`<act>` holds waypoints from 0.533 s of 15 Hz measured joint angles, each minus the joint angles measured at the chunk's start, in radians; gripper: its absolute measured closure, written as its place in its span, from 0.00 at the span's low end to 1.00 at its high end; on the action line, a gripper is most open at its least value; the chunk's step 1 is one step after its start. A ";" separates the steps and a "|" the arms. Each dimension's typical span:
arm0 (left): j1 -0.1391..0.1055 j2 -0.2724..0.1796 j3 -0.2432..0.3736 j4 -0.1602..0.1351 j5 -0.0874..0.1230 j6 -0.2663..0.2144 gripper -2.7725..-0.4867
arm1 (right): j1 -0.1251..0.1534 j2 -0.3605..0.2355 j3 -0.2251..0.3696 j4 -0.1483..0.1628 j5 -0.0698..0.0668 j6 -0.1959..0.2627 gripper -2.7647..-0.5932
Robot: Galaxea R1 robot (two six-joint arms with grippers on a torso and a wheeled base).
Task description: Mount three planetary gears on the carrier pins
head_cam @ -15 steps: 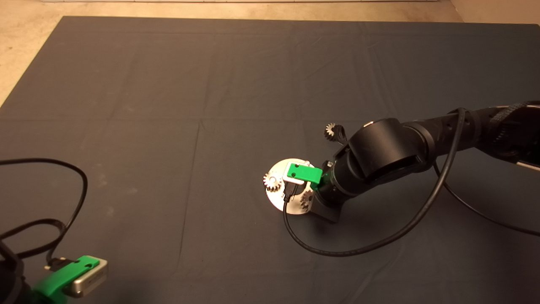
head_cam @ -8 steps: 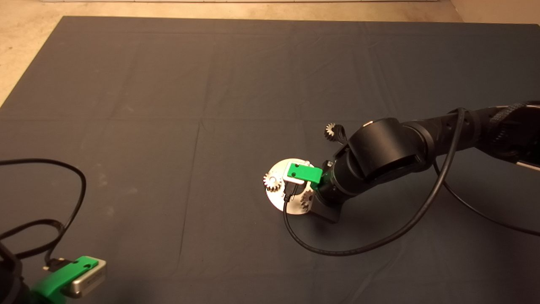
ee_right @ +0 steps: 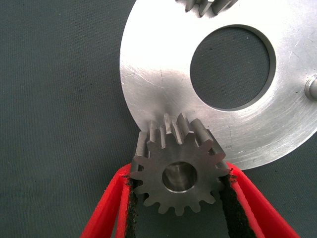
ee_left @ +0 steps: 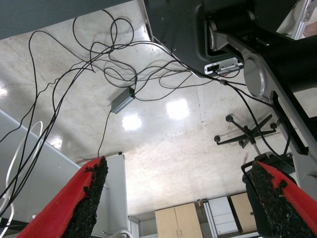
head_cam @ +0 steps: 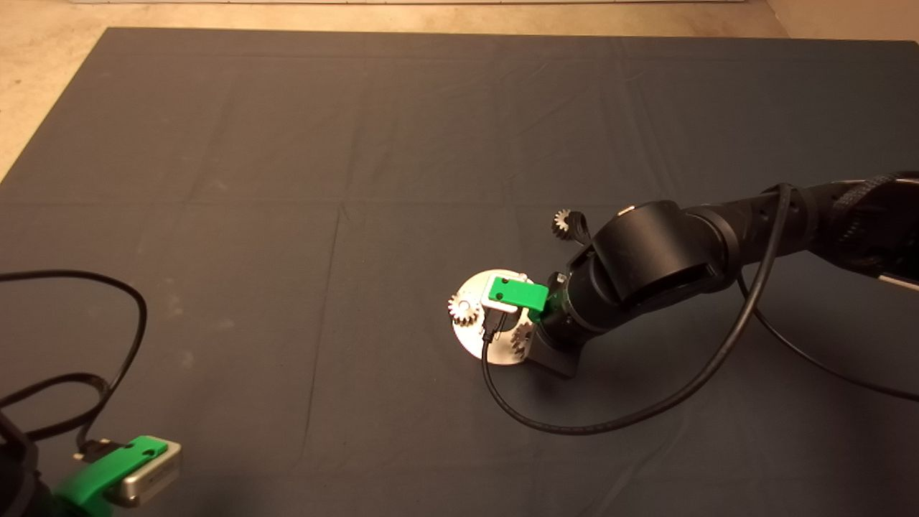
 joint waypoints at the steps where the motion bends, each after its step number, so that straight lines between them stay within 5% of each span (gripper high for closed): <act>1: 0.000 0.000 0.000 0.000 0.000 0.000 0.32 | 0.000 0.000 0.000 -0.002 0.000 0.003 0.82; 8: 0.000 0.000 0.000 0.000 0.000 0.000 0.32 | 0.000 0.003 0.000 -0.013 -0.001 0.007 0.82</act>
